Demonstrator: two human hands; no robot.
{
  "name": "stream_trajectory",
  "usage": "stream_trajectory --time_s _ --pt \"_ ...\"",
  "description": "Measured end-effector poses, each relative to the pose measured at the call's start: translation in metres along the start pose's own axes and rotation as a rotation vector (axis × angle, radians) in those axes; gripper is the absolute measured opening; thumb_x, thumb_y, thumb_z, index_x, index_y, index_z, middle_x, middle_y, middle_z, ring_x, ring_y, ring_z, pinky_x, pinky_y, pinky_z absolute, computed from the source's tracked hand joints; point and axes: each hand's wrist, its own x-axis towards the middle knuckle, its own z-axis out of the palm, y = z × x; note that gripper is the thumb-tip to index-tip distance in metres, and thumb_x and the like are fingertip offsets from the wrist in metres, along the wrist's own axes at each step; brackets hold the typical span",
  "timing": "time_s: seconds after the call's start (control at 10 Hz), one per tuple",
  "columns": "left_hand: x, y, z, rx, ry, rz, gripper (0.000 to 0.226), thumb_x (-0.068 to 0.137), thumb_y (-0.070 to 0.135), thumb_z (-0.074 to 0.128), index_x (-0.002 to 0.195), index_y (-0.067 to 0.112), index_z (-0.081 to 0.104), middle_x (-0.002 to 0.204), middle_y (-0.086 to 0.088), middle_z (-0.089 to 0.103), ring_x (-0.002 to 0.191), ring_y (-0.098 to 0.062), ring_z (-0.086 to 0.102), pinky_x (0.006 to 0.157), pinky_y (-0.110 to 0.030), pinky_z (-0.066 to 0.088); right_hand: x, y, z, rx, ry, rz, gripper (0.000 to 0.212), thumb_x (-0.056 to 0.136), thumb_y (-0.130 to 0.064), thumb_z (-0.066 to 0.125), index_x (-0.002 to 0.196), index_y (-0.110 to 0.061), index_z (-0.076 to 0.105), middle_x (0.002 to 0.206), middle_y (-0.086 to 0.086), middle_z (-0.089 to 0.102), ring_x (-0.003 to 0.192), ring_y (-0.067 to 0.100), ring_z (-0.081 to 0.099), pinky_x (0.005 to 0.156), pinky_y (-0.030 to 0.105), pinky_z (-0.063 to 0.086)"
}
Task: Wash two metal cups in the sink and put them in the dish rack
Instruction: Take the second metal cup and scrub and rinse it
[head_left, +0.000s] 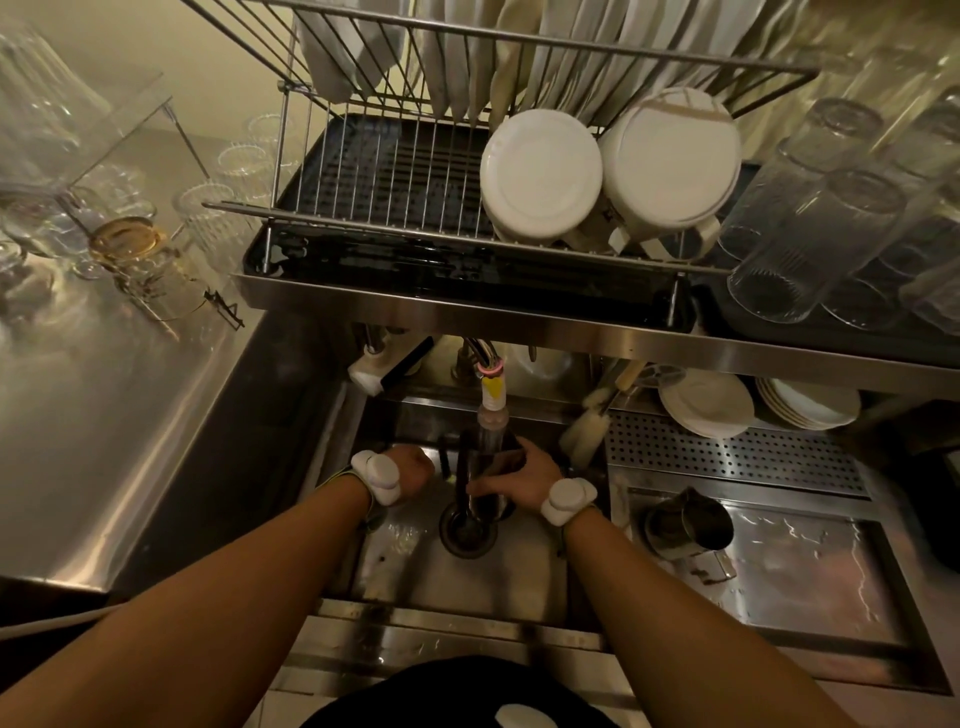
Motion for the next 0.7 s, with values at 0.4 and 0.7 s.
stream_trajectory --time_s 0.4,0.7 --pt "-0.005 0.008 -0.002 -0.006 -0.024 0.009 0.031 0.091 0.015 0.052 0.116 0.002 0.063 0.118 -0.02 0.066 0.111 -0.036 0.063 0.097 -0.044 0.051 0.003 0.001 -0.005 -0.076 0.025 0.018 0.105 0.037 -0.048 0.099 0.13 -0.016 0.06 0.119 -0.001 0.071 0.107 0.02 0.067 0.094 0.035 0.056" --pt "-0.01 0.014 -0.003 0.049 -0.018 0.034 0.032 0.089 0.016 0.057 0.118 0.003 0.062 0.117 -0.019 0.066 0.109 -0.034 0.064 0.095 -0.04 0.052 0.002 0.001 0.002 -0.044 -0.01 0.007 0.087 0.038 -0.052 0.096 0.115 -0.02 0.069 0.102 -0.004 0.077 0.097 0.016 0.072 0.089 0.036 0.06"
